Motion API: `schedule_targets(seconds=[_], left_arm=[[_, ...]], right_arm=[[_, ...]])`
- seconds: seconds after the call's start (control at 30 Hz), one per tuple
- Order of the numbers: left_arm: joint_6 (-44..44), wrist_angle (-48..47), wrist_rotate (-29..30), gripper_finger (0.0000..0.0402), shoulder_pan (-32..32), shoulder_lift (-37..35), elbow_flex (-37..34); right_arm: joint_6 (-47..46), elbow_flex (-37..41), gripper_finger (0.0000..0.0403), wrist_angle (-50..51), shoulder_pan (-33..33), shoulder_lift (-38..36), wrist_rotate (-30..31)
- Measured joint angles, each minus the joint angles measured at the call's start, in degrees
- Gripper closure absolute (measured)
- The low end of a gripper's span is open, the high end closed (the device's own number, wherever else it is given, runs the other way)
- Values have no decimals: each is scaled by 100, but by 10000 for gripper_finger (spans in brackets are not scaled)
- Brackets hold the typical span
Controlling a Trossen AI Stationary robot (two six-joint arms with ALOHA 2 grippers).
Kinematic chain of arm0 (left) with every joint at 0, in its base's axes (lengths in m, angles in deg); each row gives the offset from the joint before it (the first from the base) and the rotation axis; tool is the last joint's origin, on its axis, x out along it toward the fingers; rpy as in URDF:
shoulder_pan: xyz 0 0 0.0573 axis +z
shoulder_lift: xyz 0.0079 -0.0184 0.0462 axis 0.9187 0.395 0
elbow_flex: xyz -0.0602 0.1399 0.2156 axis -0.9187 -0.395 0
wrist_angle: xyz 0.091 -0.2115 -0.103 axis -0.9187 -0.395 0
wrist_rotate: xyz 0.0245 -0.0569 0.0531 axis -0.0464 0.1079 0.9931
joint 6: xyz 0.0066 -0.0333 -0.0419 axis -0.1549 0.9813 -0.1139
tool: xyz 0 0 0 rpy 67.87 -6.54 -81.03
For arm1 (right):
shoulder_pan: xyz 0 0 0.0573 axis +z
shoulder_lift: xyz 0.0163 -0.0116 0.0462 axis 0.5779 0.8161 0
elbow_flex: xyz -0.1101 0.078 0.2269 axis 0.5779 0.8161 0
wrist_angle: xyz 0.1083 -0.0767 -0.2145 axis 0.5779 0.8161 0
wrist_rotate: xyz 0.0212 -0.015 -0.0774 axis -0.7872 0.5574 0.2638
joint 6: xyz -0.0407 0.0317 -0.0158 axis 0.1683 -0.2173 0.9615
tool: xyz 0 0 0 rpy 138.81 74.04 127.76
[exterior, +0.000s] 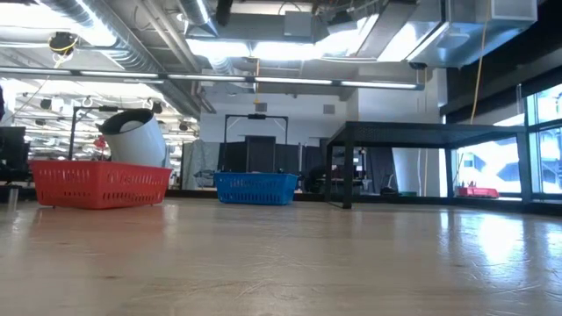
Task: Pick & Place Office Desk Supplies
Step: Put the orange spring keychain into the green bin
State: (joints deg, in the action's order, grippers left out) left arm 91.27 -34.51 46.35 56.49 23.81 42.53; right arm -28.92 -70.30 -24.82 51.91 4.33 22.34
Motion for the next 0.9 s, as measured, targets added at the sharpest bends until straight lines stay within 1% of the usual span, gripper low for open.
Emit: schedule_targets(seconds=[0.07,0.13,0.27,0.33,0.4,0.47,0.57,0.67,0.77,0.9], left_arm=[[575,-843,-238,382,0,-204,0],[1180,-1825,-641,382,-6,-438,0],[2400,-3835,-1824,379,-221,-855,0],[2958,-4808,-2359,376,-449,-1010,0],[3512,-5717,-2762,374,-736,-1109,0],[4039,-6543,-3056,373,-1051,-1146,0],[4850,-7619,-3272,373,-1563,-1108,0],[5609,-8135,-3521,372,-2027,-979,0],[6091,-8057,-3837,374,-2445,-852,0],[6509,-7880,-3979,375,-2919,-563,0]], right_arm=[[-199,0,108,276,22,-108,-125],[-436,0,107,566,39,-198,-221],[-956,1,107,971,48,-238,-460],[-1188,0,107,1107,48,-241,-592],[-1350,0,107,1282,48,-241,-676],[-1449,0,107,1412,48,-241,-685],[-1508,0,107,1561,48,-241,-683],[-1509,0,107,1579,48,-239,-683],[-1506,0,107,1583,44,-235,-675],[-1503,0,107,1584,44,-235,-520]])
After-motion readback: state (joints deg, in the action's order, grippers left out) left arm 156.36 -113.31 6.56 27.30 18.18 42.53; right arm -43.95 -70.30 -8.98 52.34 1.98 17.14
